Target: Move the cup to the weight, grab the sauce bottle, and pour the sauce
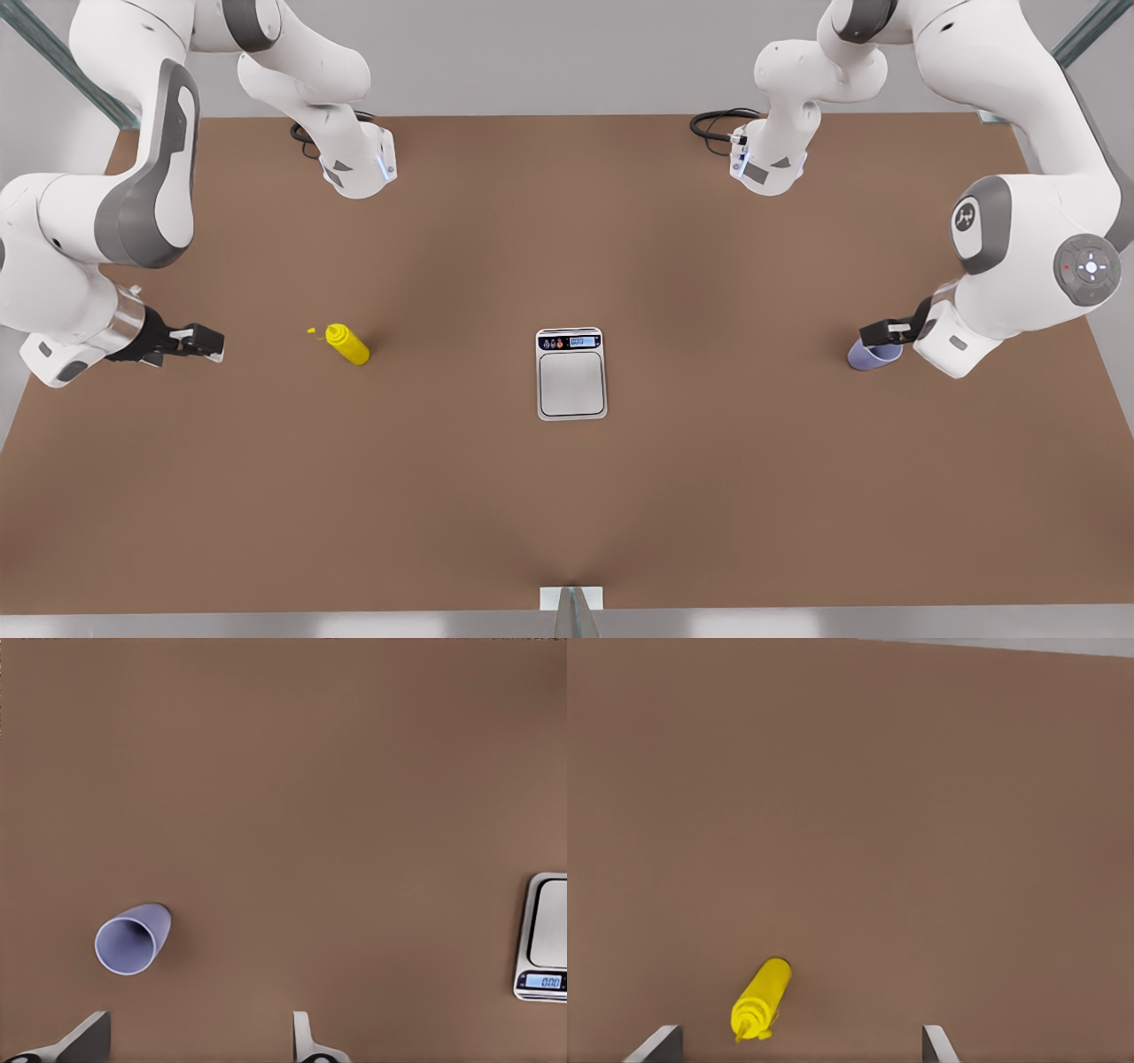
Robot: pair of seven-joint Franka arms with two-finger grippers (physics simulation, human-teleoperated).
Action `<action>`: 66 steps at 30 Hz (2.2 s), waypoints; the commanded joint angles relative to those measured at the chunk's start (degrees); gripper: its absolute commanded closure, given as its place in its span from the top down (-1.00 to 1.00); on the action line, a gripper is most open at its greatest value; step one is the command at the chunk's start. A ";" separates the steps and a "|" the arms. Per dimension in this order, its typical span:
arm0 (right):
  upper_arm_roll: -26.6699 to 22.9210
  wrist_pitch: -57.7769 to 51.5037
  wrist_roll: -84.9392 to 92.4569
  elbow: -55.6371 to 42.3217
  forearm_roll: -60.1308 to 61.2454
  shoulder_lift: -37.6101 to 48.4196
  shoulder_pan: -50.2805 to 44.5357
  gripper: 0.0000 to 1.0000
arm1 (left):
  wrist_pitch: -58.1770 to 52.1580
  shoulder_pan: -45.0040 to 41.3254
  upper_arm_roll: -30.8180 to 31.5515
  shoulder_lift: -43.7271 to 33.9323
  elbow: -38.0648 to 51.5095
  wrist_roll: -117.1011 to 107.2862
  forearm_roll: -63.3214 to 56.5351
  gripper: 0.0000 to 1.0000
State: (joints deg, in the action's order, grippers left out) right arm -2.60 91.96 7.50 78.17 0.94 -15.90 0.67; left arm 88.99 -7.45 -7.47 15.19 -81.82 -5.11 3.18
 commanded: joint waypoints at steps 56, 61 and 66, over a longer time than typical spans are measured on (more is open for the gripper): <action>5.06 14.92 139.45 46.98 60.05 -16.62 24.56 1.00 | 57.88 -1.51 -9.67 1.24 -49.93 6.69 -1.95 -0.57; 5.24 15.09 139.45 46.81 63.04 -17.24 21.92 1.00 | 57.97 -1.51 -9.67 1.42 -49.93 6.69 -2.04 -0.57; 5.33 15.88 139.45 46.63 64.88 -17.94 19.81 1.00 | 58.05 -1.51 -9.67 1.33 -49.93 6.69 -2.04 -0.57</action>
State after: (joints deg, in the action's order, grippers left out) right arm 2.72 107.84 146.95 124.72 66.27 -33.92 20.23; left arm 147.15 -9.01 -17.20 16.51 -131.75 1.18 -3.03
